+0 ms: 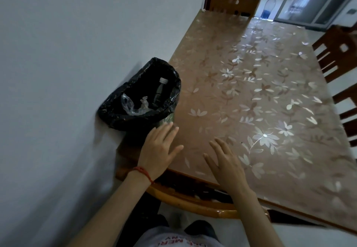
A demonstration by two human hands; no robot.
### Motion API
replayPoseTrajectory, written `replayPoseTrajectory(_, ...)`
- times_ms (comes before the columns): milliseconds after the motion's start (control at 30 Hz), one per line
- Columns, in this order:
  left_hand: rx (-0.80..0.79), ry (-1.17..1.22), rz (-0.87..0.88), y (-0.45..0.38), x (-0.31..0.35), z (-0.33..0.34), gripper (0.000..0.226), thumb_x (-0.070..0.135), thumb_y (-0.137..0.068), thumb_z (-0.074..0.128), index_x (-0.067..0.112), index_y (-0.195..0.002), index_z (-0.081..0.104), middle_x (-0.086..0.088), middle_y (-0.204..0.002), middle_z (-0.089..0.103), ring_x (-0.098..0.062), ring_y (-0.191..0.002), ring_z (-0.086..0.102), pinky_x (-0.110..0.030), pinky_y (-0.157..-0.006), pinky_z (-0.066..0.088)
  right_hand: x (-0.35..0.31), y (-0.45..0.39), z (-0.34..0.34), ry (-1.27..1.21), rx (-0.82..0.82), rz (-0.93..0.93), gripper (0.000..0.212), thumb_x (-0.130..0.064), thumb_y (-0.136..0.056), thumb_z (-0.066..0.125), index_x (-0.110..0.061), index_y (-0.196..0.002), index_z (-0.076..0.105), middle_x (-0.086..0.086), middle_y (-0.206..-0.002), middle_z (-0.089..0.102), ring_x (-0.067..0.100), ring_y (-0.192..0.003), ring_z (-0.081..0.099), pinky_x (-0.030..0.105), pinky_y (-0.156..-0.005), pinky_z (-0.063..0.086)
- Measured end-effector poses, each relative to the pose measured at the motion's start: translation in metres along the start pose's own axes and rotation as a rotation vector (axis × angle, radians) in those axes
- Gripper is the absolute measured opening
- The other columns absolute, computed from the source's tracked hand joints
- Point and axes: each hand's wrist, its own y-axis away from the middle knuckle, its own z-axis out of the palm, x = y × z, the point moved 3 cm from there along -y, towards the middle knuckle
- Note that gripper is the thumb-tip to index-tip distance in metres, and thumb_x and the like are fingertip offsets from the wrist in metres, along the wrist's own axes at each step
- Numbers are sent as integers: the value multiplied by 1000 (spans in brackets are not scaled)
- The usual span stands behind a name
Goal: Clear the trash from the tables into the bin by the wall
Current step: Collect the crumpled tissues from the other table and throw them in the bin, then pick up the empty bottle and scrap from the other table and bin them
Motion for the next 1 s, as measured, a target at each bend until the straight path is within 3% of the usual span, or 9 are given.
replayPoseTrajectory(167,-150,-123,20,-7,3,22,73,55,-92,7,9,-124,55,-13,-126,59,-29,-118,55,-49,-95,44,27,24,-9,100,19,151,51,-39,-90,50,-9,-131,47,15,-139,45,30,-127,44,41,-100,40)
replayPoseTrajectory(300,-174,-150,72,-12,10,35,66,54,-89,22,8,-123,56,-14,-125,60,-32,-117,56,-48,-94,45,44,45,-18,150,100,237,47,-34,-86,58,-3,-121,54,20,-126,56,35,-115,55,47,-88,50)
replayPoseTrajectory(467,-200,-140,138,-18,20,51,64,52,-86,28,7,-123,55,-16,-125,59,-34,-117,55,-49,-93,45,62,69,-28,166,176,359,52,-42,-88,38,-4,-120,53,20,-121,59,34,-109,59,45,-84,53)
replayPoseTrajectory(567,-256,-132,181,-22,29,60,70,56,-90,17,7,-122,55,-16,-125,59,-33,-117,55,-50,-93,45,75,87,-28,179,190,462,57,-44,-88,33,-2,-119,55,21,-122,59,34,-112,57,45,-89,50)
replayPoseTrajectory(767,-306,-119,334,-29,68,76,72,55,-91,12,7,-123,54,-17,-124,59,-34,-117,55,-49,-94,45,93,137,-34,159,257,648,47,-34,-86,58,-1,-120,56,22,-124,58,35,-114,55,45,-91,46)
replayPoseTrajectory(900,-338,-114,467,-32,107,88,74,55,-92,6,7,-123,53,-17,-124,60,-33,-116,55,-48,-94,44,105,172,-40,152,310,785,47,-32,-86,58,-1,-121,55,21,-124,58,35,-114,55,45,-90,46)
replayPoseTrajectory(1000,-349,-110,571,-35,144,98,72,54,-93,6,7,-123,51,-17,-122,61,-33,-114,57,-48,-92,47,116,201,-46,155,368,891,52,-41,-86,45,-1,-118,57,21,-119,60,36,-110,57,46,-87,49)
